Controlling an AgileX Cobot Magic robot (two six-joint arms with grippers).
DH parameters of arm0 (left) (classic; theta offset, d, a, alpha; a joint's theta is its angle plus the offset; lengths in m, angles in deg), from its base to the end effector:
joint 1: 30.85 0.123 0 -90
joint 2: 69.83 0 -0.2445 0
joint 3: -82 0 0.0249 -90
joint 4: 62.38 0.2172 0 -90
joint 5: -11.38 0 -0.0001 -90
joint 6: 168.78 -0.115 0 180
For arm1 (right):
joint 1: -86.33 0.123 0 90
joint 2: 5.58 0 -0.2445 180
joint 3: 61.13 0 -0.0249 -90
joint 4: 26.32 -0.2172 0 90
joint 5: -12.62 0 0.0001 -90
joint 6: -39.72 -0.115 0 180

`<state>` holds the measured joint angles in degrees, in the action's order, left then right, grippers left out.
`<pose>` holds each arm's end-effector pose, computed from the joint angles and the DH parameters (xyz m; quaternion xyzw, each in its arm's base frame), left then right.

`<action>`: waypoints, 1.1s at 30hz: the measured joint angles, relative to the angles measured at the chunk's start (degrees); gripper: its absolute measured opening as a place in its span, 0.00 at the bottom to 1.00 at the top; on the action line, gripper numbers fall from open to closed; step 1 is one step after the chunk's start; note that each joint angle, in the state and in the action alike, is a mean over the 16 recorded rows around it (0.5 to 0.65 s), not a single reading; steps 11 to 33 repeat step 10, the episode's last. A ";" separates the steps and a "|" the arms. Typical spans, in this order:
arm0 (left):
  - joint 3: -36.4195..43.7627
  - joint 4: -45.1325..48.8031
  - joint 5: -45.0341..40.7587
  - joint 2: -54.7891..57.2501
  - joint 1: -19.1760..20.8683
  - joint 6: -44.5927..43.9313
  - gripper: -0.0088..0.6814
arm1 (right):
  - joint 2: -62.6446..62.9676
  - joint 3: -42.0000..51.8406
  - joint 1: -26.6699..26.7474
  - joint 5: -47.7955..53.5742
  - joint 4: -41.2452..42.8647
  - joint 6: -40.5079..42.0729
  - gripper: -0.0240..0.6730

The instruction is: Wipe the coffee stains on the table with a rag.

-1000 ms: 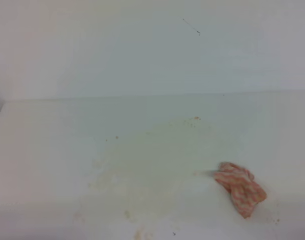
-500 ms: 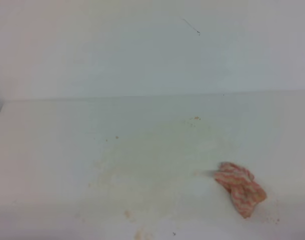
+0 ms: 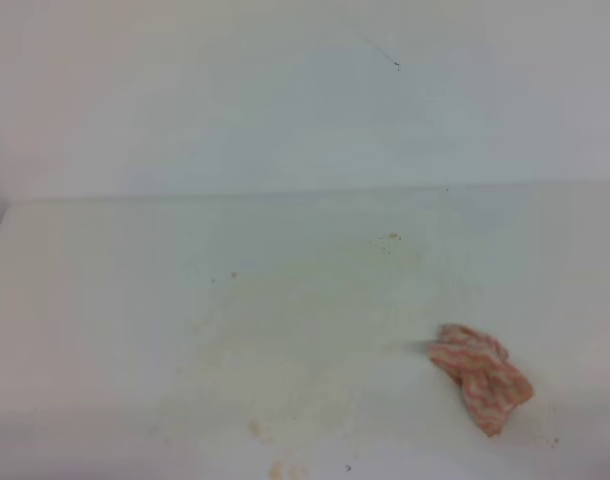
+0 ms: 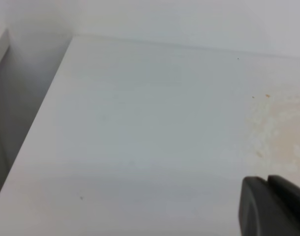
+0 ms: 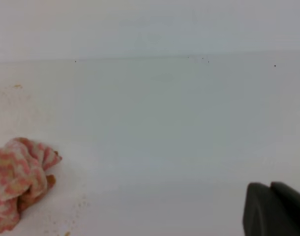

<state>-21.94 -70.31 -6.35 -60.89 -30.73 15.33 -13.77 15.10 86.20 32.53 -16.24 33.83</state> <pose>0.0848 -0.0047 0.1796 -0.0670 0.7773 -0.0792 0.6205 0.0831 -0.0071 0.1758 -0.0055 0.7881 -0.0435 0.6140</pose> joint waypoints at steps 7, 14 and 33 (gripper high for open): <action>-0.14 0.00 -0.05 0.09 0.00 0.00 0.01 | 0.00 0.00 0.00 0.00 0.00 0.00 0.03; -0.14 0.00 -0.05 0.09 0.00 0.00 0.01 | 0.00 0.00 0.00 0.00 0.00 0.00 0.03; -0.14 0.00 -0.05 0.09 0.00 0.00 0.01 | 0.00 0.00 0.00 0.00 0.00 0.00 0.03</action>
